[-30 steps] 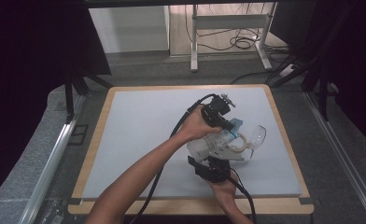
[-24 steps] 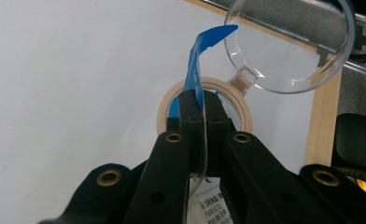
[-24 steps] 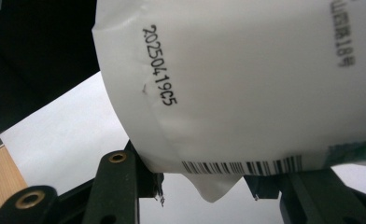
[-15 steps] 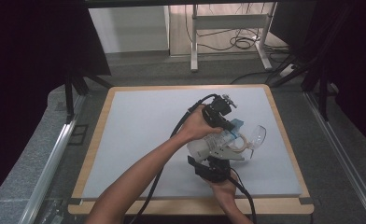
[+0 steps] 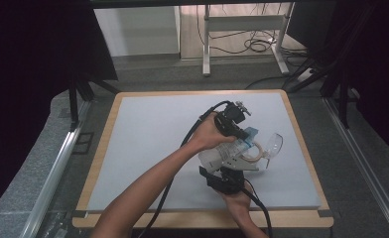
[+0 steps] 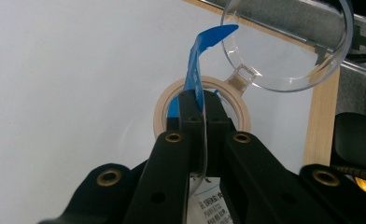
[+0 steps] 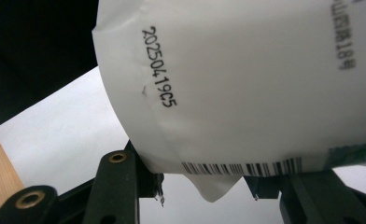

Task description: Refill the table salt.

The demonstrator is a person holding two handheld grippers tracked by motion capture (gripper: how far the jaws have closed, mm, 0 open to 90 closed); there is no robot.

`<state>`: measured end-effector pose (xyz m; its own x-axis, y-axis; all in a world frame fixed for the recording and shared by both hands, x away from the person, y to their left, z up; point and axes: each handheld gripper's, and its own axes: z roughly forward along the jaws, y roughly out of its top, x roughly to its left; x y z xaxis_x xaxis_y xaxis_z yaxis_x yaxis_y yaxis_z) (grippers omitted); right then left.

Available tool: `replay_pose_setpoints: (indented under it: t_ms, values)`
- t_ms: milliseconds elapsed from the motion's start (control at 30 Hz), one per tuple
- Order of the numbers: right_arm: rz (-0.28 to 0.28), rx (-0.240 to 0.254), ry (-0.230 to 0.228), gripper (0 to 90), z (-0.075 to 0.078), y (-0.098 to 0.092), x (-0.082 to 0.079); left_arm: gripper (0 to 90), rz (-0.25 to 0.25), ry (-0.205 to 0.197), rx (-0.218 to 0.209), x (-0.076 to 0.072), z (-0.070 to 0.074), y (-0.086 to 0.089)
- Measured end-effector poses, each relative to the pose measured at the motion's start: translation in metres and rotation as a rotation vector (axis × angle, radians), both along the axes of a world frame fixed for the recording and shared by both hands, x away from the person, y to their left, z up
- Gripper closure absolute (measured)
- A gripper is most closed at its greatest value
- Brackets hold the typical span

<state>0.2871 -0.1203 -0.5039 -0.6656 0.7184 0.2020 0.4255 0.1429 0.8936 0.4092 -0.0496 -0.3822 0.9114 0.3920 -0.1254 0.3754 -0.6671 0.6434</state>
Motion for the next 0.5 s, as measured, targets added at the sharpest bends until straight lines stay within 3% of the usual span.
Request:
replay_pose_setpoints:
  t_ms: [500]
  values:
    - [0.005,0.019,-0.001,55.3,0.0031,0.0,-0.0006,90.0,-0.032,0.009,0.018,0.0036,0.0033,-0.0016]
